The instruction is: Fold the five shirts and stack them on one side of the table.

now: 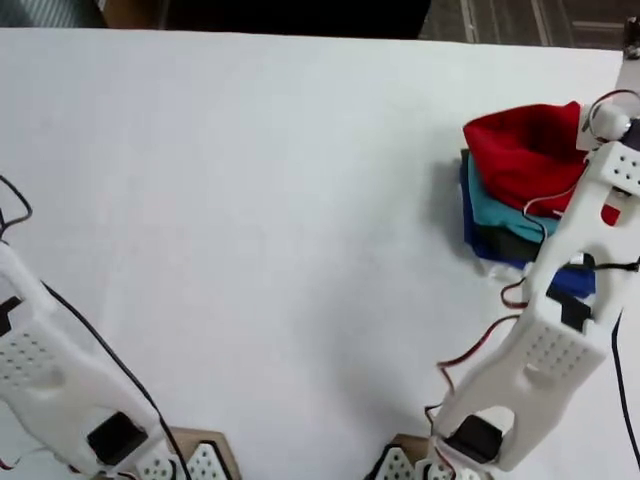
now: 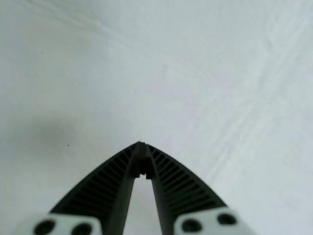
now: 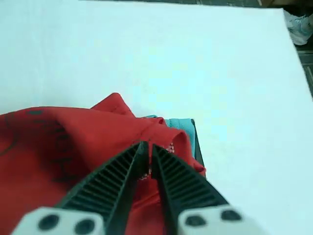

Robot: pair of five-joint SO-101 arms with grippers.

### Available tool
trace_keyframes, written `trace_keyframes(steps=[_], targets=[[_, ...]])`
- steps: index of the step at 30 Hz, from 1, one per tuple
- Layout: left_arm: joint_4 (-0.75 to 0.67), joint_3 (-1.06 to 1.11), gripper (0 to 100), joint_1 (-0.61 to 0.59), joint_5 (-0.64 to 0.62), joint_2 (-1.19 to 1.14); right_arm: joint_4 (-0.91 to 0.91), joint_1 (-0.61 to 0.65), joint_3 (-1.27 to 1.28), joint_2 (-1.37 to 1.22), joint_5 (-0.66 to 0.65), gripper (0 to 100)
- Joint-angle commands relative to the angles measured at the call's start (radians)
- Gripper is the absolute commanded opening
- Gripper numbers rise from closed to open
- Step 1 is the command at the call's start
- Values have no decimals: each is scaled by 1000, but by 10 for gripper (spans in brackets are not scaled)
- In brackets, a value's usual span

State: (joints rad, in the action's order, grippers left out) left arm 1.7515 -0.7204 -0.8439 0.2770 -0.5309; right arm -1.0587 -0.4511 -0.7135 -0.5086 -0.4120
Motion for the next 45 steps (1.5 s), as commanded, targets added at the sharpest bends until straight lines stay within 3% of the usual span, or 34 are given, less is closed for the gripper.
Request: trace_keyframes(steps=[1, 10, 16, 25, 33, 45], targets=[[15, -33, 26, 28, -6, 20, -58, 5, -12, 165, 2, 21], [15, -35, 26, 29, -6, 20, -357, 25, -3, 237, -95, 21], [15, -35, 26, 28, -6, 20, -386, 28, -8, 99, -133, 21], [25, -41, 26, 23, -6, 21, -222, 28, -12, -137, -133, 21], [26, -38, 26, 23, -6, 21, -4, -2, -14, -145, -130, 21], [21, -41, 26, 29, -6, 21, 183, -27, -83, -156, -124, 21]])
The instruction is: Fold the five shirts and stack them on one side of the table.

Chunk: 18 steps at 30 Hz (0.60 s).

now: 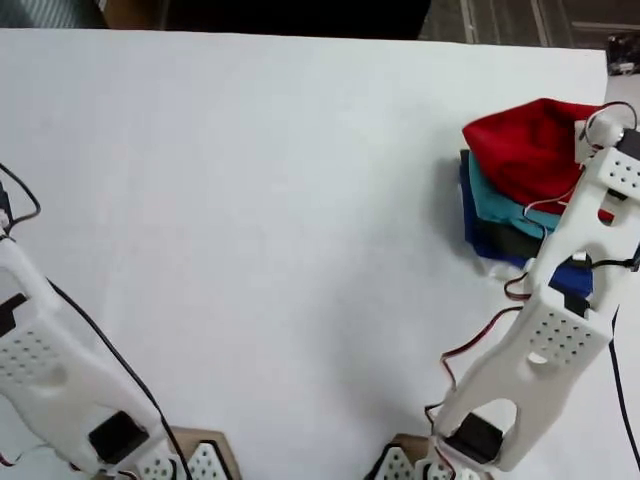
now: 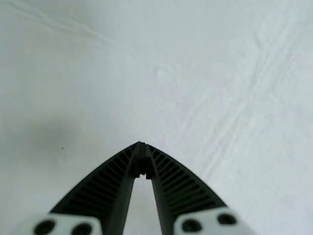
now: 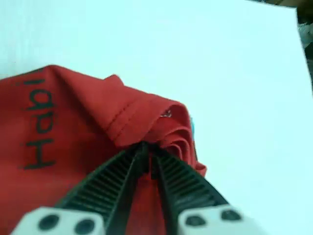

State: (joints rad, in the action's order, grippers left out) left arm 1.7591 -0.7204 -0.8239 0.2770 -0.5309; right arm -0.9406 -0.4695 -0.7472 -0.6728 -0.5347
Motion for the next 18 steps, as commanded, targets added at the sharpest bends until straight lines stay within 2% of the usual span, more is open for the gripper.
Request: trace_keyframes(steps=[1, 4, 8, 18], targets=[[14, -39, 26, 9, -6, 21, 90, -8, -49, 8, -2, 21], [17, -36, 26, 9, -6, 21, 160, -7, -46, 8, 14, 21], [17, -36, 26, 8, -6, 21, 228, -1, -41, 2, 97, 21], [18, -35, 26, 8, -6, 21, 312, 31, -51, -116, 66, 21]])
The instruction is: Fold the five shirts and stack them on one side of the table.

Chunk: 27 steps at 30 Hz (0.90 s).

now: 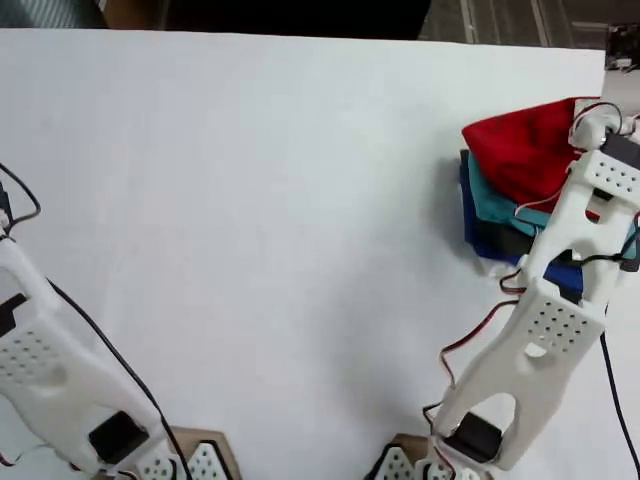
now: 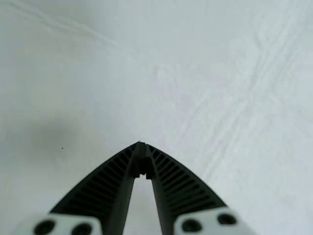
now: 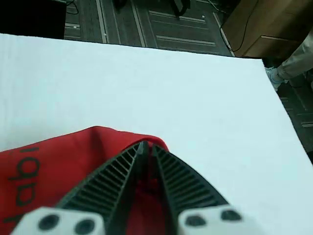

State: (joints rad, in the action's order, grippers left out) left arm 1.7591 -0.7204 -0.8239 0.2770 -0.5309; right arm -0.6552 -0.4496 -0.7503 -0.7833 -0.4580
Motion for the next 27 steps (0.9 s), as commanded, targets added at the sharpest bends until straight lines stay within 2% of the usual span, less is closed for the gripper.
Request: trace_keyframes(steps=[1, 16, 27], targets=[[20, -35, 26, 8, -6, 21, 35, 12, -48, -15, -11, 21], [20, -35, 26, 8, -6, 21, 42, -48, -48, -85, -80, 21], [23, -33, 26, 2, -6, 21, -104, -125, -37, -107, -80, 21]])
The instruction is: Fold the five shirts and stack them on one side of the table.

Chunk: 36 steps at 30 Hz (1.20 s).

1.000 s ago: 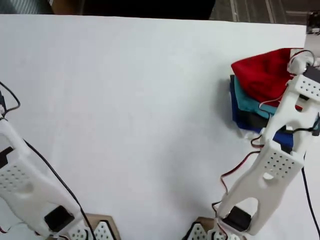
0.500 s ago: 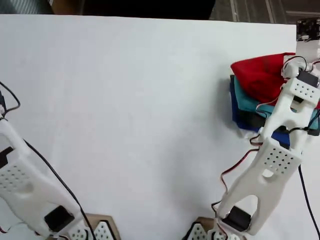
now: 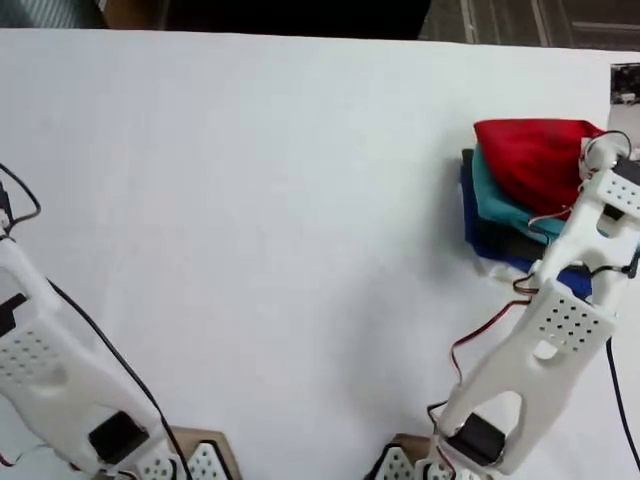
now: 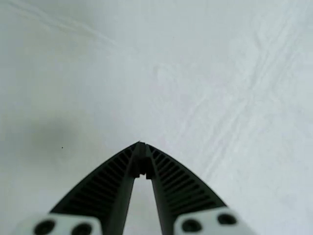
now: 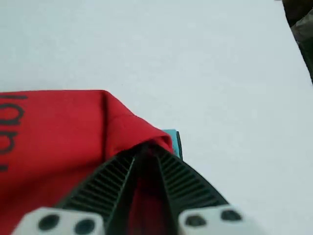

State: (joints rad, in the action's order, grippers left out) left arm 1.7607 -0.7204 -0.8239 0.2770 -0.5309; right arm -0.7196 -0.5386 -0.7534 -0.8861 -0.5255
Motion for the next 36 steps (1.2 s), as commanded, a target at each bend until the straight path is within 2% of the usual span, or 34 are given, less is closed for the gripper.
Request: trace_keyframes(steps=[1, 11, 21, 29, 36], targets=[[23, -33, 26, 2, -6, 23, -48, -36, -37, -19, -12, 21], [25, -33, 26, 2, -6, 23, -203, -27, -112, 15, -5, 21], [23, -33, 26, 6, -6, 21, -460, 68, -339, 220, -5, 22], [23, -33, 26, 6, -6, 21, -677, 179, -402, 341, -5, 22], [23, -35, 26, 3, -3, 21, -822, 243, -390, 295, -5, 22]])
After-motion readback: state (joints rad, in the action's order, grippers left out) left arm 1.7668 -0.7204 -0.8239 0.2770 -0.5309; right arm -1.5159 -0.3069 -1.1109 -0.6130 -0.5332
